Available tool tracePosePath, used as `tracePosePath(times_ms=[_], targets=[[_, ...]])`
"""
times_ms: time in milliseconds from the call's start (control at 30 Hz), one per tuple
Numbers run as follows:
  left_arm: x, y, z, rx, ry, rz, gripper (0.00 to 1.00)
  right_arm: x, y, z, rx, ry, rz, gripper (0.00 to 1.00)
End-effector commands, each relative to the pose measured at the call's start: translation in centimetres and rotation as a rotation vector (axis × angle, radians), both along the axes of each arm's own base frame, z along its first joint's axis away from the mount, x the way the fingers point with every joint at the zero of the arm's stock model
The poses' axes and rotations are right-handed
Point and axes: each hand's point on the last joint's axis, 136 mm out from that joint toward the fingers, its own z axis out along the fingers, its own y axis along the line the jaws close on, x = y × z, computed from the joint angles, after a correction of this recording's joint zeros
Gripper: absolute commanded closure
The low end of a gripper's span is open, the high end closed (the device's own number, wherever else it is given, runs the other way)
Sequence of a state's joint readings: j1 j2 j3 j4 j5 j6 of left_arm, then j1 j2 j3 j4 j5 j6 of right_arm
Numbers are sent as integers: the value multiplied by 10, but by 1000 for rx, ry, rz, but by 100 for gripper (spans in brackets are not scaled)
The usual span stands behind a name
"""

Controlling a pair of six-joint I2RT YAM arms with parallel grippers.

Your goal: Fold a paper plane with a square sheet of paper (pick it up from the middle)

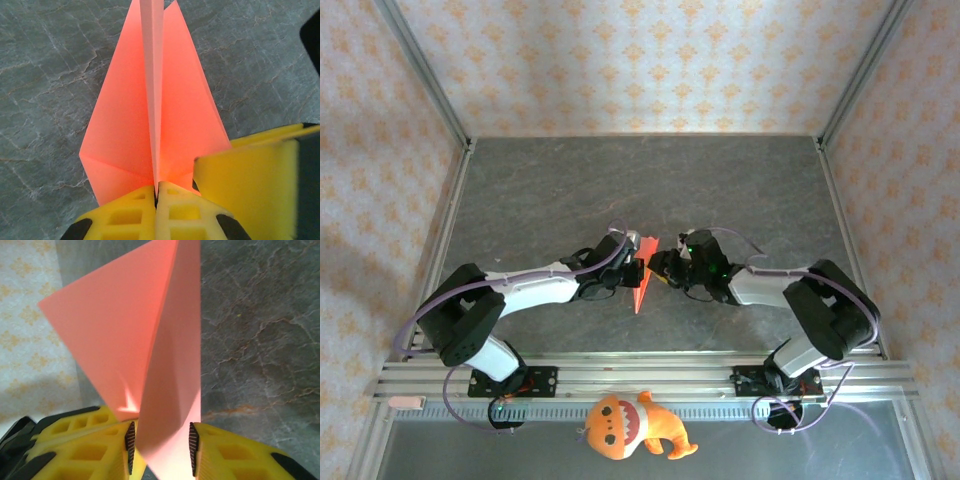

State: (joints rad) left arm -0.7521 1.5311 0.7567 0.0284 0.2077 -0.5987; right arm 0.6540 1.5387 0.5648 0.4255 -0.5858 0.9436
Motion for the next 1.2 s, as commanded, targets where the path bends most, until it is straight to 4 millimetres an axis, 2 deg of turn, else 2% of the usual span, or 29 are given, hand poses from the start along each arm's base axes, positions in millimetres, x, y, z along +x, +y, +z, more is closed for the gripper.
tracePosePath(times_ms=[0,133,267,367,500,633,833,933,1167], targets=[[1,6,6,49,-27,5,98,5,-2,-7,-34,14,-31,66],[1,10,2,69,-23,14,98,5,-2,-9,-41,20,-31,70],[-1,7,-2,64,-7,2,96,5,0,-8,-31,19,-22,77],[-2,3,0,49,-2,-12,92,6,4,-5,-10,16,-11,85],[-3,-1,6,31,-4,-23,80,6,5,-4,1,15,-14,93],[-5,1,12,19,-1,-17,68,6,4,-6,-3,20,-18,95],[-7,8,21,10,-16,14,57,6,4,-11,-11,32,-19,96],[-7,11,24,2,-22,28,54,6,4,-11,-11,31,-21,96],[-15,11,13,14,23,13,52,7,4,-12,-14,33,-24,96]])
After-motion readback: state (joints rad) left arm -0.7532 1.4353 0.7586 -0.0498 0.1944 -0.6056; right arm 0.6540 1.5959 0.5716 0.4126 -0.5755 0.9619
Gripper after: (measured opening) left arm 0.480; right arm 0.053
